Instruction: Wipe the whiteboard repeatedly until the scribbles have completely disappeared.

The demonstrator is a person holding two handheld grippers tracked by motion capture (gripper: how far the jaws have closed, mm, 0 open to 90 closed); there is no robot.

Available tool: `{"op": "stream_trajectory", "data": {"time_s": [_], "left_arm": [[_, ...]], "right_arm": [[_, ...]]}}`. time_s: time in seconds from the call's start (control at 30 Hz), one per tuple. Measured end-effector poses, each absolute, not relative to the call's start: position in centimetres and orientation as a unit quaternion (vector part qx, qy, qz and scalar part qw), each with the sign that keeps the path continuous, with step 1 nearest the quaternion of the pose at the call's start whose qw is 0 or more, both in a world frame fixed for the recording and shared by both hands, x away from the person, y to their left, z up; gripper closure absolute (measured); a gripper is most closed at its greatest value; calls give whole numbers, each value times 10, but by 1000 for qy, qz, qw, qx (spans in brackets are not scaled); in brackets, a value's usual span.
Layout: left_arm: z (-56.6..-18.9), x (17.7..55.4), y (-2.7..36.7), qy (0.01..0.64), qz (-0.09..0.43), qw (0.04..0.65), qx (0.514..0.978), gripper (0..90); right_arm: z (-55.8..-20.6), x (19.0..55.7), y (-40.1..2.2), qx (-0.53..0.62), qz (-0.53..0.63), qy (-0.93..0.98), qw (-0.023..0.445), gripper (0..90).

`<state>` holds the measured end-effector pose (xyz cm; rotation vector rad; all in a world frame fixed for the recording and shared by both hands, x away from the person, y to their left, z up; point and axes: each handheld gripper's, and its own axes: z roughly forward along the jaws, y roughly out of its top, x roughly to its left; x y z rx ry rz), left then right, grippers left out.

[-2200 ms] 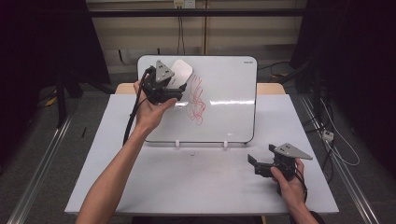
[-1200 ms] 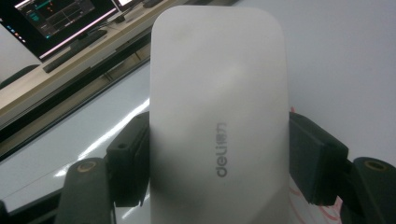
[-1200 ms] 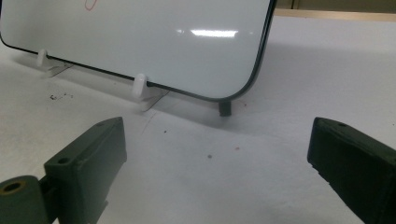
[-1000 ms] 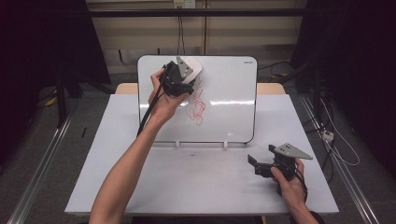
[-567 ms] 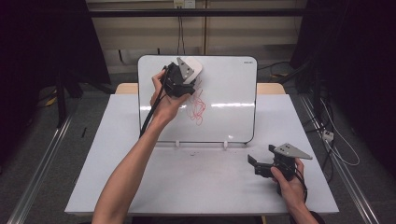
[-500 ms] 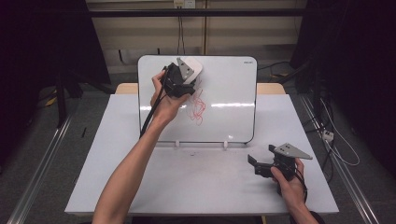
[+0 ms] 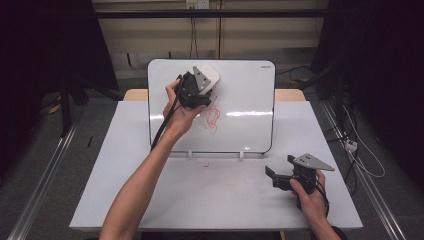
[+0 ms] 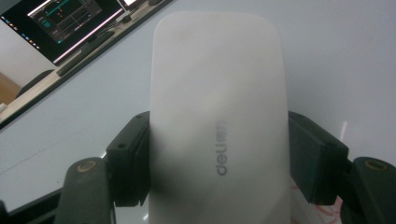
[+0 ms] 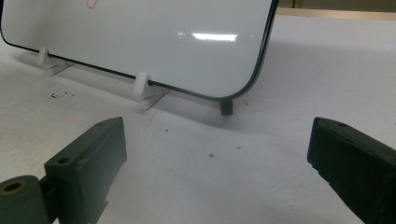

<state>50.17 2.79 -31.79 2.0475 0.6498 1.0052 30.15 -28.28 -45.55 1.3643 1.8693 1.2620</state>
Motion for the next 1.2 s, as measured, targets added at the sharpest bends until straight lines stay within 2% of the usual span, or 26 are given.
{"op": "stream_trajectory", "data": {"time_s": [1.2], "left_arm": [[-346, 476, 24, 235, 384, 356, 819, 311]], "right_arm": [[-455, 301, -282, 498, 464, 689, 249, 47]]}}
